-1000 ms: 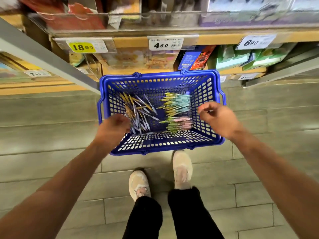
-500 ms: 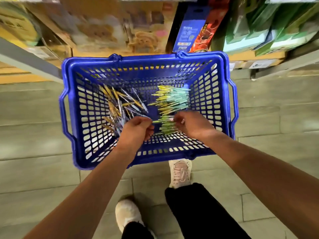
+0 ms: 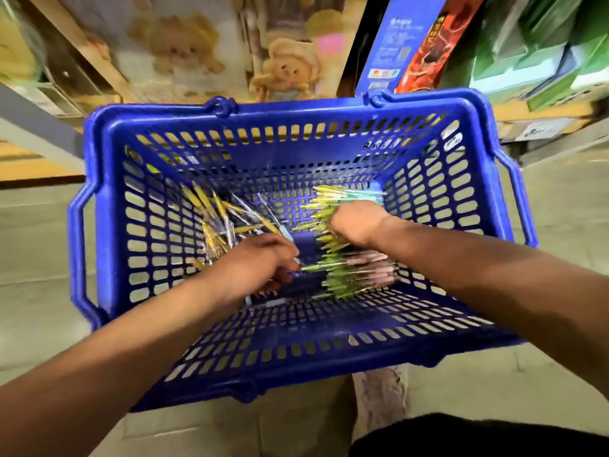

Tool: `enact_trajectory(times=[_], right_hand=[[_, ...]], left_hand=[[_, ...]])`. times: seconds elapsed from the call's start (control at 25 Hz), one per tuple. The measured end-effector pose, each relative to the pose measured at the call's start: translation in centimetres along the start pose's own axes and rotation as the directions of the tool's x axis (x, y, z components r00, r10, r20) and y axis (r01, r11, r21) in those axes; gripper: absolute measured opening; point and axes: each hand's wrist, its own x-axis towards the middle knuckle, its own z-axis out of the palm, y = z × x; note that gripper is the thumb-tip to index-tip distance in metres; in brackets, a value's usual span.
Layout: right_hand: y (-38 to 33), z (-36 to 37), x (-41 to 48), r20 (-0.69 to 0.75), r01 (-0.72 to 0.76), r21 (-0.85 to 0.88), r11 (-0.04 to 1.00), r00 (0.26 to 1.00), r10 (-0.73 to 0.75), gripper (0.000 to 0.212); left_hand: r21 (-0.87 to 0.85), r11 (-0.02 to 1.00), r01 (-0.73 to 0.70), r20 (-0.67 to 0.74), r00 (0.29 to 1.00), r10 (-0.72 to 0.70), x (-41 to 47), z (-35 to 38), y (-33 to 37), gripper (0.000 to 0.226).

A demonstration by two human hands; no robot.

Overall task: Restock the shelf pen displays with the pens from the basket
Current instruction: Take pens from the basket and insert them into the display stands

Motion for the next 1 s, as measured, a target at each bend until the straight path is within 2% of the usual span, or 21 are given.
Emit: enact_trajectory(times=[0.16, 0.24, 0.28, 0.32, 0.36, 0.4, 0.44, 0.56, 0.64, 0.68, 0.72, 0.8, 0.84, 0.92, 1.0], right_hand=[[1.4, -1.0, 0.4, 0.059, 0.039, 0.107, 0.994, 0.997, -0.045, 0.014], [1.7, -2.9, 0.1, 0.0, 0.061, 0.261, 0.963, 0.998, -0.063, 0.012], [1.6, -4.1, -0.2, -0.036, 0.058, 0.417, 0.907, 0.998, -0.047, 0.013], [1.2, -5.3, -0.6, -0.04, 0.053, 0.635, 0.77, 0.999, -0.036, 0.015], [0.4, -6.3, -1.2, -0.011, 0.039, 0.835, 0.549, 0.998, -0.054, 0.014], [-0.8, -7.2, -1.9, 0.005, 0.028, 0.938, 0.346, 0.996, -0.094, 0.012], [-2.1, -8.1, -2.5, -0.012, 0.042, 0.973, 0.225, 0.991, -0.134, 0.011], [-4.9, -9.9, -3.9, -0.093, 0.111, 0.989, 0.097, 0.981, -0.169, 0.017], [-4.1, -10.5, -3.8, -0.09, 0.104, 0.994, 0.044, 0.962, -0.257, 0.022], [-3.1, -10.4, -3.6, -0.053, 0.081, 0.992, 0.094, 0.96, -0.273, 0.022], [-2.0, -10.1, -3.2, -0.019, 0.076, 0.967, 0.244, 0.974, -0.226, 0.021], [0.2, -7.6, -2.0, 0.012, 0.04, 0.734, 0.677, 0.997, -0.071, 0.018], [0.9, -5.9, -1.6, 0.048, -0.006, 0.569, 0.822, 0.999, -0.026, 0.018], [1.5, -2.4, -1.5, 0.152, -0.038, 0.269, 0.962, 0.988, -0.003, 0.022], [1.5, 0.4, -1.7, 0.174, 0.0, 0.083, 0.997, 0.985, -0.015, 0.027]], left_hand=[[0.031, 1.0, 0.002, -0.025, 1.0, -0.001, 1.6, -0.9, 0.9, 0.012], [-0.055, 0.998, -0.018, -0.057, 0.998, 0.015, 2.1, -1.0, 1.4, 0.012], [-0.104, 0.994, -0.038, -0.079, 0.996, 0.03, 2.1, -1.0, 1.5, 0.011], [-0.129, 0.989, -0.067, -0.098, 0.994, 0.055, 2.0, -0.9, 1.6, 0.011], [-0.134, 0.987, -0.093, -0.1, 0.992, 0.08, 1.7, -0.7, 1.7, 0.01], [-0.137, 0.985, -0.107, -0.085, 0.992, 0.096, 1.3, -0.5, 1.8, 0.01], [-0.163, 0.98, -0.113, -0.063, 0.993, 0.104, 0.7, -0.3, 2.0, 0.013], [-0.343, 0.931, -0.127, -0.056, 0.992, 0.115, -1.7, -0.2, 2.0, 0.023], [-0.364, 0.918, -0.161, -0.122, 0.985, 0.124, -2.5, -1.0, 2.0, 0.026], [-0.344, 0.925, -0.16, -0.15, 0.982, 0.113, -2.5, -1.5, 2.0, 0.028], [-0.326, 0.934, -0.146, -0.165, 0.982, 0.096, -2.3, -1.9, 2.0, 0.028], [-0.314, 0.943, -0.112, -0.148, 0.987, 0.067, -1.5, -2.2, 2.0, 0.027], [-0.305, 0.947, -0.103, -0.131, 0.989, 0.065, -1.0, -2.1, 2.0, 0.026], [-0.282, 0.955, -0.094, -0.12, 0.991, 0.062, -0.2, -1.8, 2.0, 0.022], [-0.283, 0.955, -0.086, -0.13, 0.99, 0.051, 0.3, -1.6, 2.0, 0.018]])
